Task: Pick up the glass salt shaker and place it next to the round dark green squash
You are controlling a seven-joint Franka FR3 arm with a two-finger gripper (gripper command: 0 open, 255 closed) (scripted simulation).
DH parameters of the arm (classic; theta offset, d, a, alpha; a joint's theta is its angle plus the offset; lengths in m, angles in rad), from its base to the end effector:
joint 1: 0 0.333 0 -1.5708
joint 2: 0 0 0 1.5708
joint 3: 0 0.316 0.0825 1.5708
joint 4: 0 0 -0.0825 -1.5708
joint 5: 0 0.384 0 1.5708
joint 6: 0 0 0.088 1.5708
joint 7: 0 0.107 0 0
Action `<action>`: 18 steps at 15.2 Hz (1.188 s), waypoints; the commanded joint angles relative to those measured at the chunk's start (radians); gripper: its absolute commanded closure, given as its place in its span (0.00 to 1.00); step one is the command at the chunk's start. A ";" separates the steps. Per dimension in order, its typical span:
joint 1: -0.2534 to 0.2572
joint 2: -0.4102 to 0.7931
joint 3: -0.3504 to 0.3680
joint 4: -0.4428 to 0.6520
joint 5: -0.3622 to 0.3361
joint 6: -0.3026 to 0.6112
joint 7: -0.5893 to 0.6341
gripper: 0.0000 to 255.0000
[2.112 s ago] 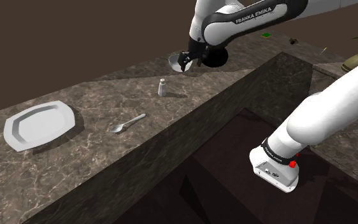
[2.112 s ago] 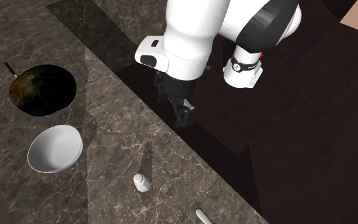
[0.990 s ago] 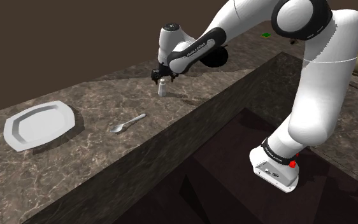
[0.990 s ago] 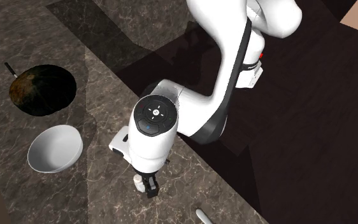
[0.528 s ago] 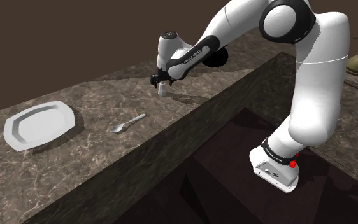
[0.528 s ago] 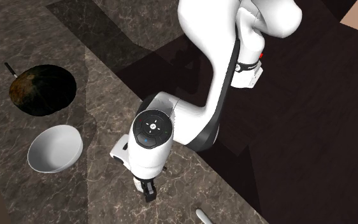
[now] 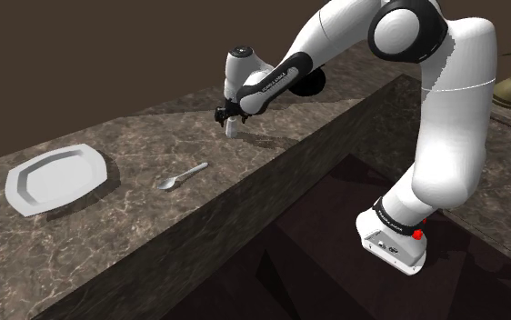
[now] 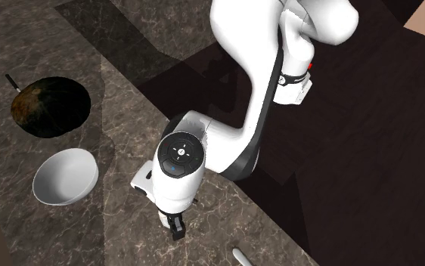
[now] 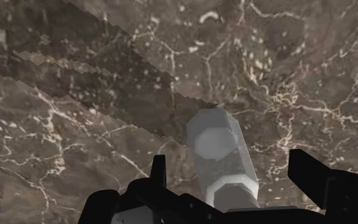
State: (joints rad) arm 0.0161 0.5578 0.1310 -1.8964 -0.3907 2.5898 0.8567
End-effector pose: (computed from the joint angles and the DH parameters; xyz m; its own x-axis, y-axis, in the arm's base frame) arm 0.6385 0.0969 0.2212 0.8950 -0.3917 0.2135 -0.4060 -0.9135 0.0259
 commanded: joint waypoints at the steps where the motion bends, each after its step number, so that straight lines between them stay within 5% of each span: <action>1: 0.000 0.000 0.000 0.000 0.000 0.000 0.000 1.00; 18: -0.017 -0.077 0.025 -0.002 0.034 -0.073 -0.034 1.00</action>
State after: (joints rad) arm 0.0016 0.4907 0.1530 -1.8988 -0.3611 2.5266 0.8275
